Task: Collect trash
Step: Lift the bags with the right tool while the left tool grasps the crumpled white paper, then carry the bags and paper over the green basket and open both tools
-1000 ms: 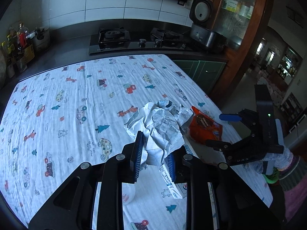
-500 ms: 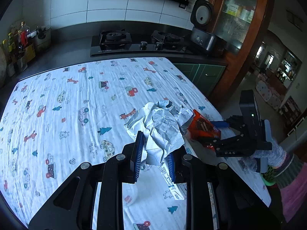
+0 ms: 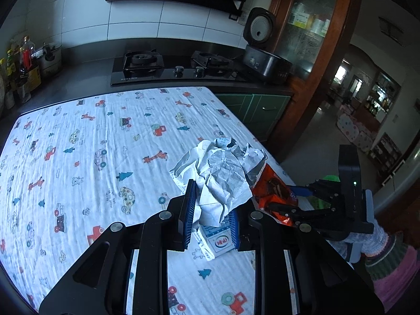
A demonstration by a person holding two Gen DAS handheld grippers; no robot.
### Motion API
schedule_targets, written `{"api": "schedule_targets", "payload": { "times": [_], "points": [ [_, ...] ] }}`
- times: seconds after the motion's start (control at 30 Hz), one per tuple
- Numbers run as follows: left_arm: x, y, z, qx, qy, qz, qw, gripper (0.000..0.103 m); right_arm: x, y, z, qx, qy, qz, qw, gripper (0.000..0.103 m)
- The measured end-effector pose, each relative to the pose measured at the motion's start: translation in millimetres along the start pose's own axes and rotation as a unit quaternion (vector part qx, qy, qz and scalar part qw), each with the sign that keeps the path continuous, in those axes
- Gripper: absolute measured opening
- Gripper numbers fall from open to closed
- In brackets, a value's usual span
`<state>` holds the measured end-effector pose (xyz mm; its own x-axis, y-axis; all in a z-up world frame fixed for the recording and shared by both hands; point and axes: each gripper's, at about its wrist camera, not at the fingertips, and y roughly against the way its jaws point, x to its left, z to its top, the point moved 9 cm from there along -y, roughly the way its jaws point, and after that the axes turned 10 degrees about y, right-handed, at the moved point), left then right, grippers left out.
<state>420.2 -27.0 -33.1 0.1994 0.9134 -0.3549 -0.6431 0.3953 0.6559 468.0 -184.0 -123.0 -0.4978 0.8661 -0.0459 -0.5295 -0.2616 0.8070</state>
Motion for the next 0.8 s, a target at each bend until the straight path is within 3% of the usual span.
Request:
{"api": "schedule_targets", "payload": {
  "times": [0.2, 0.4, 0.6, 0.8],
  "points": [
    [-36, 11, -13, 0.001, -0.018, -0.029, 0.9994, 0.022, -3, 51, -32, -0.023, -0.04, -0.018, 0.999, 0.05],
    [-81, 14, -32, 0.01, -0.042, -0.06, 0.9973, 0.022, -44, 102, -82, -0.024, -0.092, -0.071, 0.993, 0.052],
    [-134, 9, -53, 0.025, -0.068, -0.087, 0.9936, 0.022, -109, 144, -146, -0.01, -0.159, -0.137, 0.978, 0.053],
    [-184, -8, -71, 0.046, -0.091, -0.109, 0.9889, 0.022, -155, 163, -210, -0.001, -0.228, -0.165, 0.96, 0.054]
  ]
}}
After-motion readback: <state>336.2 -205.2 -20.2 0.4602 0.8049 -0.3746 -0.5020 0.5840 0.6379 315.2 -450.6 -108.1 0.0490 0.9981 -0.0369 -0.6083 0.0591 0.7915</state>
